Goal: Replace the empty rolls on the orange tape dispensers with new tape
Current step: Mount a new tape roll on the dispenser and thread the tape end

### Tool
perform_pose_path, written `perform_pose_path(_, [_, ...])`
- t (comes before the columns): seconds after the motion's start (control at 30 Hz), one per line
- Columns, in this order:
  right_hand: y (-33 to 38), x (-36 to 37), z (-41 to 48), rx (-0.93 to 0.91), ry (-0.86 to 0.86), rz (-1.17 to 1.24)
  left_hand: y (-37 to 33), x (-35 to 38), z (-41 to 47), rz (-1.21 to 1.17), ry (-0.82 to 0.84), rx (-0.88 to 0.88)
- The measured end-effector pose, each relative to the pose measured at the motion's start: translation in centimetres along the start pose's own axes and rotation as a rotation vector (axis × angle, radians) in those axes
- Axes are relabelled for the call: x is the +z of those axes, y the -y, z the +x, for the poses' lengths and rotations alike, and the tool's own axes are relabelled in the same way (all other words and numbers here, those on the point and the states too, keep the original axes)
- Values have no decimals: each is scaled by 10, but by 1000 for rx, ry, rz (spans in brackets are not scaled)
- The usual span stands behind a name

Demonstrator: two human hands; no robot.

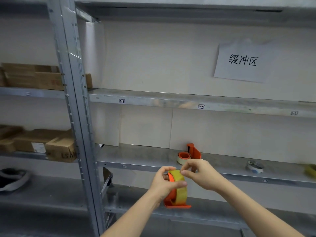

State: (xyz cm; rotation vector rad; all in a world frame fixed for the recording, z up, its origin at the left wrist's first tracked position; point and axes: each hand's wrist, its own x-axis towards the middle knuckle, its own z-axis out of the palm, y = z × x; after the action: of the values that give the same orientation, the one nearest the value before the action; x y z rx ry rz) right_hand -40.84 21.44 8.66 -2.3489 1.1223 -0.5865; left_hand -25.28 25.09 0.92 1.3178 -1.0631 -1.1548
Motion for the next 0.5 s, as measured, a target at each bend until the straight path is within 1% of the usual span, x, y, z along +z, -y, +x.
perform_pose_path(0.07, [3, 5, 2, 34, -4, 32, 2, -6, -1, -1, 3, 18])
perform_pose_path(0.17, [7, 11, 4, 109, 13, 191, -1, -15, -4, 1, 22, 46])
perform_pose_path(0.2, [8, 11, 5, 122, 13, 204, -2, -18, -4, -7, 32, 56])
perform_pose_path(0.27, [8, 9, 7, 124, 14, 146, -1, -26, -3, -25, 46, 66])
perform_pose_path(0.4, [8, -1, 9, 73, 59, -94, 3, -41, 0, -64, 74, 57])
perform_pose_path(0.5, [8, -11, 11, 94, 98, -109, 7, -46, 2, 21, 37, 74])
